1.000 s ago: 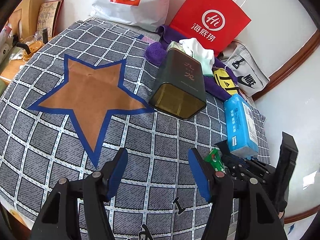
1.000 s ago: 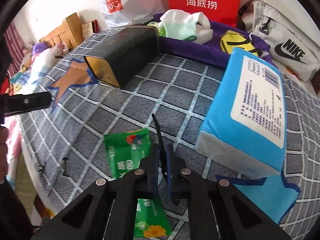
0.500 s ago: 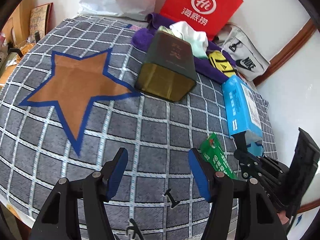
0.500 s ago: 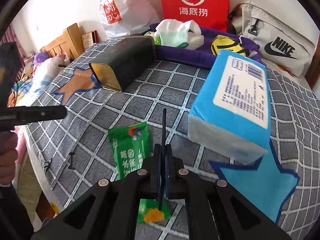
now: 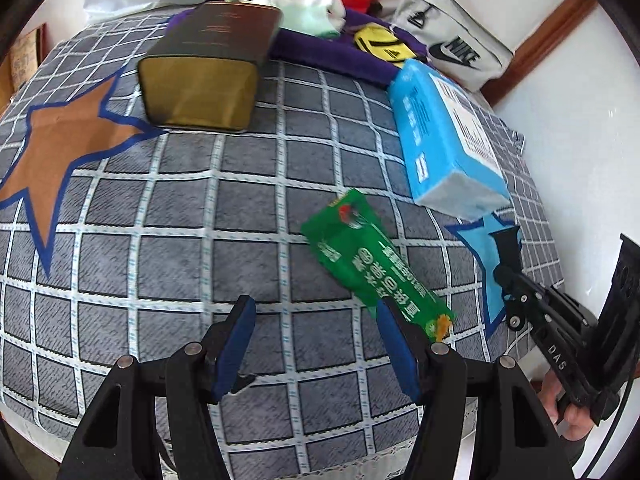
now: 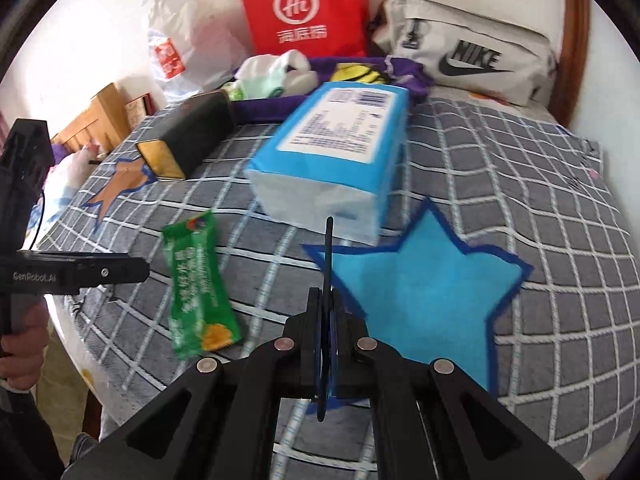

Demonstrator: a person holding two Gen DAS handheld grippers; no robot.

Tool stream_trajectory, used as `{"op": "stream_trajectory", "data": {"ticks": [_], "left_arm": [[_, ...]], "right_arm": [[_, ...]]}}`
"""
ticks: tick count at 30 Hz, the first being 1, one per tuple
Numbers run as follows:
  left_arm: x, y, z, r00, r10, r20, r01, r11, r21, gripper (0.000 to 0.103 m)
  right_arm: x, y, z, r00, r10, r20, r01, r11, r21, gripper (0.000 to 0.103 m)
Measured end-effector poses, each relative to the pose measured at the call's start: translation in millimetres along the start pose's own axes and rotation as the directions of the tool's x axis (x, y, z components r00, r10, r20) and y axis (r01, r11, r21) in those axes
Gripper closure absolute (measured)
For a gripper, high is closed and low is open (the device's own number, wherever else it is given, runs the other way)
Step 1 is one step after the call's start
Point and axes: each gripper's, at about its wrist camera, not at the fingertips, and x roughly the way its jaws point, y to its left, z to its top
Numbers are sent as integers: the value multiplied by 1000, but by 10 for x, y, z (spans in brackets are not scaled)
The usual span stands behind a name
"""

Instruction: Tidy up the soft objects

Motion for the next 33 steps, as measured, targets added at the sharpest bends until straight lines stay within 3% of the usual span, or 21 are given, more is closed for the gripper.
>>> {"op": "stream_trajectory", "data": {"ticks": [7, 12, 15, 19, 23, 26, 29, 31, 33], "left_arm": [[102, -247, 20, 999, -6, -32, 7, 1000, 25, 42], [190, -436, 71, 999, -11, -44, 13, 999, 37, 42], [249, -564, 113, 1000, 9, -29, -7, 998, 54, 37], [330, -745, 158, 997, 71, 16, -72, 993, 93, 35], [400, -912, 134, 983, 173, 60, -181, 970, 163, 35], [418, -983, 95, 976, 205, 78, -216, 955, 201, 36], [372, -944, 77, 973, 210, 91, -224, 955, 194, 48], [314, -860, 66, 973, 211, 96, -225, 960, 167, 63], [259, -762, 42, 977, 194, 94, -206, 967, 149, 68]], "right_arm": [[-49, -288, -90, 999, -28, 16, 27, 997, 78, 100], [-123, -322, -138, 999, -22, 38, 20, 998, 62, 100], [-173, -349, -163, 999, -7, 50, 4, 998, 66, 100], [-203, -365, -188, 999, -4, 48, 1, 998, 71, 100], [-250, -398, -215, 999, -17, 49, 13, 997, 75, 100], [-282, -431, -231, 998, -24, 51, 20, 996, 83, 100], [-283, -439, -245, 998, -25, 51, 20, 996, 88, 100], [-267, -423, -252, 999, -26, 45, 22, 996, 87, 100], [-255, -393, -262, 999, -27, 41, 23, 996, 85, 100]]}}
